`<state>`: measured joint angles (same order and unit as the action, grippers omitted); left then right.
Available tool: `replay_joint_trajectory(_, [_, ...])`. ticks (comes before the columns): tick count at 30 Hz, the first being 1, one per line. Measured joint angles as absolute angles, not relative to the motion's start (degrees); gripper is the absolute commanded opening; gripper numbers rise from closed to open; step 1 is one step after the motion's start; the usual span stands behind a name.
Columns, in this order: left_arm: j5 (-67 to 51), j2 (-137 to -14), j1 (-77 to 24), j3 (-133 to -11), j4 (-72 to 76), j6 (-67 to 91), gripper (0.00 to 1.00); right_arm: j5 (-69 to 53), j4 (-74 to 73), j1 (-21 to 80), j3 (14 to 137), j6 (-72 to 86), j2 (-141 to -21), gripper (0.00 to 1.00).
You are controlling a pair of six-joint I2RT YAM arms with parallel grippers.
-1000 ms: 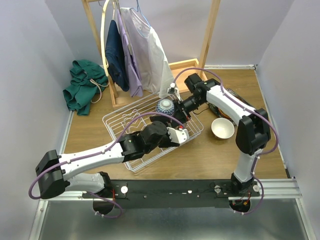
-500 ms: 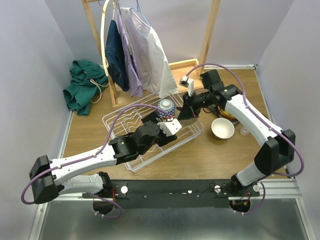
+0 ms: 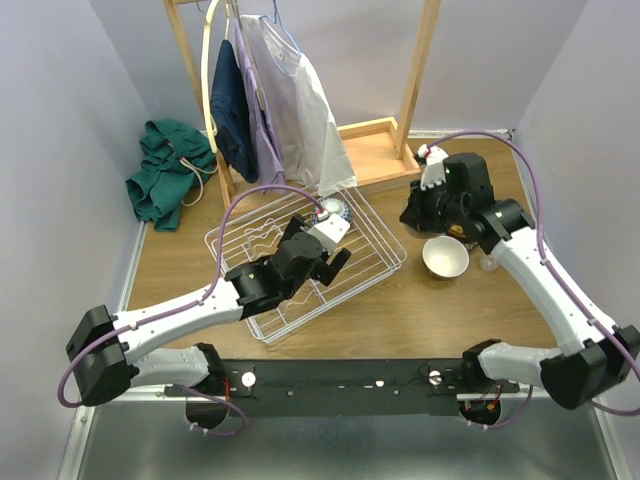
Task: Unload the mixed dishes from the dish rack
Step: Pick up the bowl from the dish rack, then place the bowl at the center of the board.
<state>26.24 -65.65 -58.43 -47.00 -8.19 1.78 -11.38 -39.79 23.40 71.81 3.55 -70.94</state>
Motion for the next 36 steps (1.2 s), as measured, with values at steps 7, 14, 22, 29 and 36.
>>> replay_joint_trajectory(7, [24.12,-67.81,-53.04,-49.04,-10.57,11.81,0.99,1.69,-39.97,23.18,64.29,7.77,-64.38,0.01])
replay_joint_trajectory(14, [23.22,-68.69,-50.15,-50.98,-11.18,17.04,0.99,11.0,-39.48,23.18,54.92,13.08,-61.43,0.01])
replay_joint_trajectory(22, [23.29,-68.79,-49.98,-51.33,-12.25,19.84,0.99,17.52,-34.54,23.18,47.97,18.65,-62.41,0.01])
replay_joint_trajectory(29, [23.62,-68.55,-49.93,-51.37,-12.97,20.93,0.99,20.27,-28.29,23.16,44.97,20.95,-65.67,0.08])
replay_joint_trajectory(36, [23.83,-68.38,-49.93,-51.37,-12.99,21.78,0.99,21.93,-24.36,23.16,44.75,22.41,-70.06,0.23])
